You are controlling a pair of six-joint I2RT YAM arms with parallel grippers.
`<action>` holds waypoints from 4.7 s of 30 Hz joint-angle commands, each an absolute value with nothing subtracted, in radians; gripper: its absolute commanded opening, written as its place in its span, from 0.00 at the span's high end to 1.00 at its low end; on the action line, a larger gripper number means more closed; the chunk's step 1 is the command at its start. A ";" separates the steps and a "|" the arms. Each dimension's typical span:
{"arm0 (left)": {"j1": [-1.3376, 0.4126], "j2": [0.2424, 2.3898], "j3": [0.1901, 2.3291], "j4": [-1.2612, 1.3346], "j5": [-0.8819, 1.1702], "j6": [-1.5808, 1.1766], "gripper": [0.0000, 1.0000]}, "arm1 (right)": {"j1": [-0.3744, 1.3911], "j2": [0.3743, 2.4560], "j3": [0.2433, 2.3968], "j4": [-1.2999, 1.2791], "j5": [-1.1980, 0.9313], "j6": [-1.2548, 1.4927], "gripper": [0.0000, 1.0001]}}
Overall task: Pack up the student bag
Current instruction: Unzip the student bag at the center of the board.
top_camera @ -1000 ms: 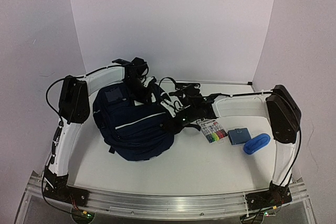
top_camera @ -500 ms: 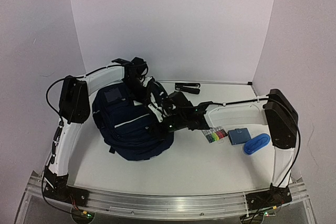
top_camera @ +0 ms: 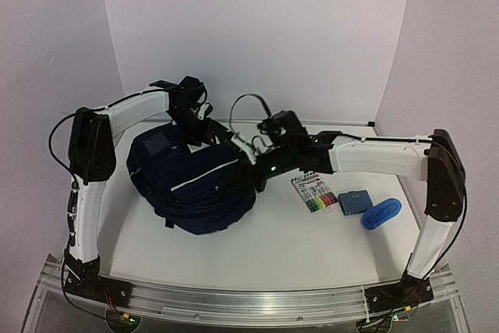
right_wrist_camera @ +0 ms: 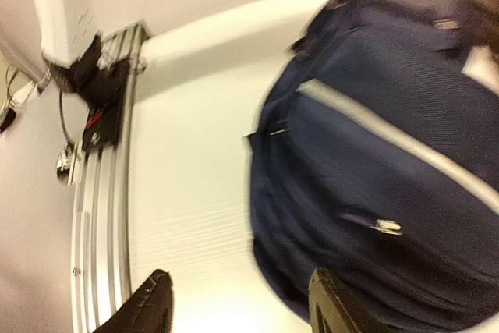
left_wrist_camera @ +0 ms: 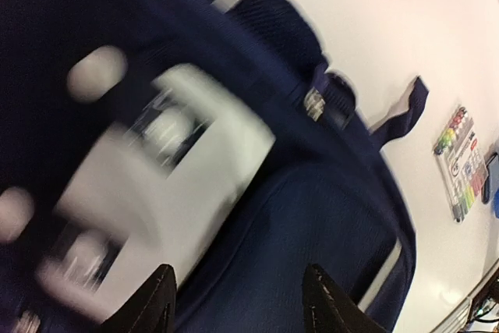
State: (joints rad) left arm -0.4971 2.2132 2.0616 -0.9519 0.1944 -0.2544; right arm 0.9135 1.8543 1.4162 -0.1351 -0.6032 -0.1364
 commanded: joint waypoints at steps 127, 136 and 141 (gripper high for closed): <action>-0.712 1.931 1.632 -0.708 -0.025 -0.117 0.56 | 0.571 2.061 1.382 0.445 -0.807 1.472 1.00; -0.713 1.924 1.585 -0.720 -0.115 -0.160 0.87 | 0.569 2.077 1.388 0.448 -0.825 1.479 1.00; -0.712 1.861 1.529 -0.760 -0.141 -0.196 1.00 | 0.551 2.075 1.374 0.446 -0.832 1.468 1.00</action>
